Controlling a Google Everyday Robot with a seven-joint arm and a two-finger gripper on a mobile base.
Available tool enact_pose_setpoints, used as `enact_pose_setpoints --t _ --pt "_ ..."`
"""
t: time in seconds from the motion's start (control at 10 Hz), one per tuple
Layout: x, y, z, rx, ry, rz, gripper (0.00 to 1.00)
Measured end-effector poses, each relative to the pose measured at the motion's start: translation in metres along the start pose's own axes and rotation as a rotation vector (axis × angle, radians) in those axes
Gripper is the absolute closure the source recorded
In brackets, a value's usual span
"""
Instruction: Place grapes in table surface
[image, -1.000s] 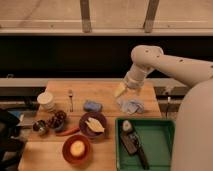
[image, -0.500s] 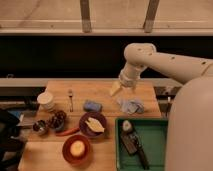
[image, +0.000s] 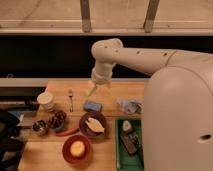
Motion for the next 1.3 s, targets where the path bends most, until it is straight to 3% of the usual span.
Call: enact_pose_setpoints --t 0.2,0.3,0.9,1.1,1.3 --pt "-0.022 0.064 0.008 -0.024 -0.007 -0.136 0.2" --pt "-0.024 0.075 0.009 -0.03 -0.01 -0.158 0.2" --pt "-0.023 0.075 0.012 -0.024 0.0 -0.174 0.2" --pt "-0.032 0.099 0.028 -0.035 0.014 -0.222 0.2" --pt "-0.049 0.141 0.052 -0.057 0.035 -0.281 0.2"
